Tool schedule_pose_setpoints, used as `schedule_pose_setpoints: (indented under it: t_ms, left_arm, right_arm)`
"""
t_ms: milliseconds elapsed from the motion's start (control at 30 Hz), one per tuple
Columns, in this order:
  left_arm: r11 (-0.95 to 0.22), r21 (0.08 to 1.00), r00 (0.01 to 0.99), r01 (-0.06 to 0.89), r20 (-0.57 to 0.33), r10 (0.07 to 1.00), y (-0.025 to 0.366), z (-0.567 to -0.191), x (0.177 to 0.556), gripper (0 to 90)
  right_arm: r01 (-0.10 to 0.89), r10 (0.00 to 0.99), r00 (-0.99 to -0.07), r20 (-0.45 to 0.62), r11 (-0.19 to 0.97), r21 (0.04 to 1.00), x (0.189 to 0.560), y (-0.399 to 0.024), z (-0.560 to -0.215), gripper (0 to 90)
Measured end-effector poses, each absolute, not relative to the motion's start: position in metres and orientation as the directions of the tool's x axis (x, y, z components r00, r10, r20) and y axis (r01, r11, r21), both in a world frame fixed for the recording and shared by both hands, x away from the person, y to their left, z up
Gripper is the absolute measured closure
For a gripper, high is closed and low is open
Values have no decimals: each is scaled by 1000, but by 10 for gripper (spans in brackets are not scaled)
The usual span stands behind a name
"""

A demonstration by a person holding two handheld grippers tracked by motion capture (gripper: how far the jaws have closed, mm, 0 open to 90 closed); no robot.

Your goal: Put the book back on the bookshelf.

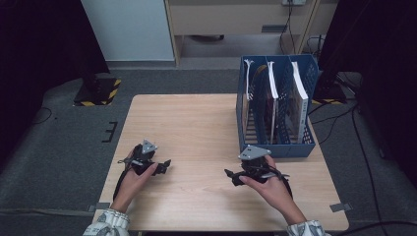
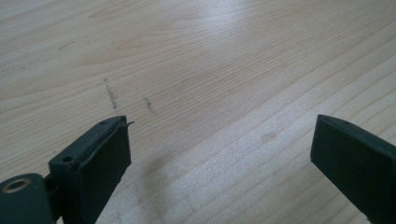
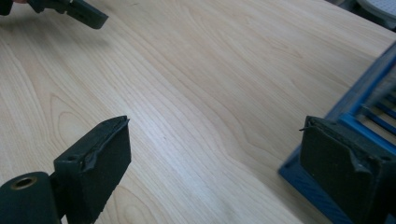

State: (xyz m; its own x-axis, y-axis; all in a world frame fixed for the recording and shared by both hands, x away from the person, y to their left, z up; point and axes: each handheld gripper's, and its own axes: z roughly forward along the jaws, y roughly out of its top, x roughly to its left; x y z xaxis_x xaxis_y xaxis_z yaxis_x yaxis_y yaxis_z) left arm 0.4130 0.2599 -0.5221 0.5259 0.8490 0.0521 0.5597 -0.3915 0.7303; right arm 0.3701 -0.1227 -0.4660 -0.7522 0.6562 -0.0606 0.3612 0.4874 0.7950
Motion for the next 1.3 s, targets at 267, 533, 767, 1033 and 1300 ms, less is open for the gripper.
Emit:
schedule_pose_setpoints:
  t_ms: [267, 533, 767, 1033, 1300]
  left_arm:
    - [-394, 727, 526, 562, 53, 849, 260, -523, 413, 47]
    - [-395, 720, 520, 570, 55, 852, 261, -524, 413, 48]
    - [-385, 719, 513, 578, 46, 857, 261, -525, 414, 47]
    - [-387, 714, 513, 584, 45, 857, 262, -526, 414, 47]
    - [-390, 710, 514, 587, 45, 857, 261, -527, 415, 47]
  right_arm:
    - [363, 627, -777, -55, 518, 774, 376, -102, -477, 93]
    - [378, 618, -785, -39, 529, 760, 386, -87, -488, 93]
    - [400, 636, -772, -24, 514, 759, 400, -78, -495, 93]
    - [429, 651, -759, 0, 500, 752, 414, -66, -504, 95]
    - [434, 636, -772, -8, 536, 724, 416, -54, -516, 95]
